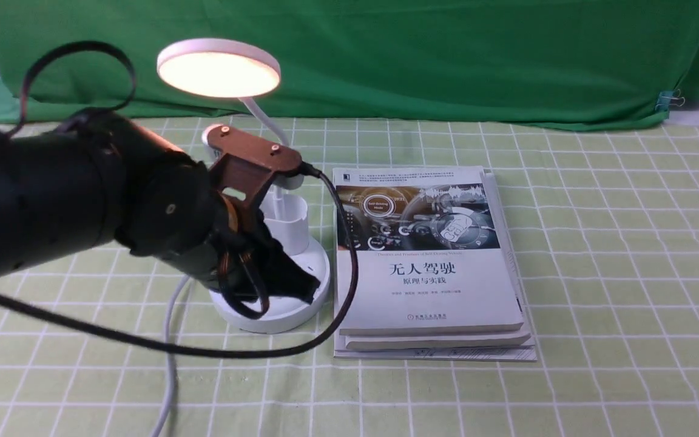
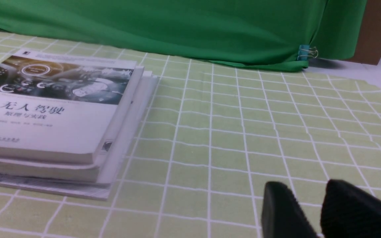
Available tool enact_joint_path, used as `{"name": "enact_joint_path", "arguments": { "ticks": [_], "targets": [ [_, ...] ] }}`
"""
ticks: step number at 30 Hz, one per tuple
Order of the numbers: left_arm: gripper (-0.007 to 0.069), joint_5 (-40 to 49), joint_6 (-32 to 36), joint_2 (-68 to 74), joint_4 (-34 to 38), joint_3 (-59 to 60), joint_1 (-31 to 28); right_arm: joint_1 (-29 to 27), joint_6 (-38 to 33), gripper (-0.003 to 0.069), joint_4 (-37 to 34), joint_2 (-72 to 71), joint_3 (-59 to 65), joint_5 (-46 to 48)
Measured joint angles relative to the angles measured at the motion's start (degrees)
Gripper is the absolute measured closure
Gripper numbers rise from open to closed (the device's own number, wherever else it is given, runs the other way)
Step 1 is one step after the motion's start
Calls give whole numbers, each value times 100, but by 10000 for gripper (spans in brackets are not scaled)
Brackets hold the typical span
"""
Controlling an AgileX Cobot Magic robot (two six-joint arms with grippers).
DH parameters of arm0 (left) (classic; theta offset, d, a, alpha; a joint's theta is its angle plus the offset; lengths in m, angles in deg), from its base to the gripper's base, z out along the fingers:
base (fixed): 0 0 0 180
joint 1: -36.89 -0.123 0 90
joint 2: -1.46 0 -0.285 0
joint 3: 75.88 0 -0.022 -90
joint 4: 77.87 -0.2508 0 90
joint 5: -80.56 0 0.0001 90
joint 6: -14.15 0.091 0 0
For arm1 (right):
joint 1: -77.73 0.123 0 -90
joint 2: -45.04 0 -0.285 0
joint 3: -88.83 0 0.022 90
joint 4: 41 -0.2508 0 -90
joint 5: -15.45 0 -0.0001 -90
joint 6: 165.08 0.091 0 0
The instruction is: Turn on the table lamp on the green coffee tablecloth with your hand.
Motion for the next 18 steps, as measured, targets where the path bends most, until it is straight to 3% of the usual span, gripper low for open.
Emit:
{"name": "enact_joint_path", "arguments": {
  "ticks": [4, 7, 12, 18],
  "targets": [
    [601, -195, 129, -1148, 509, 887, 0, 0, 0, 415, 0, 0, 0, 0],
    [601, -696, 188, -2927, 752, 2053, 0, 0, 0, 415, 0, 0, 0, 0],
    [601, -1052, -46, -4854, 563, 3065, 0, 0, 0, 415, 0, 0, 0, 0],
    [601, -409, -611, -6083, 235, 3435, 0, 0, 0, 415, 0, 0, 0, 0]
  ]
}}
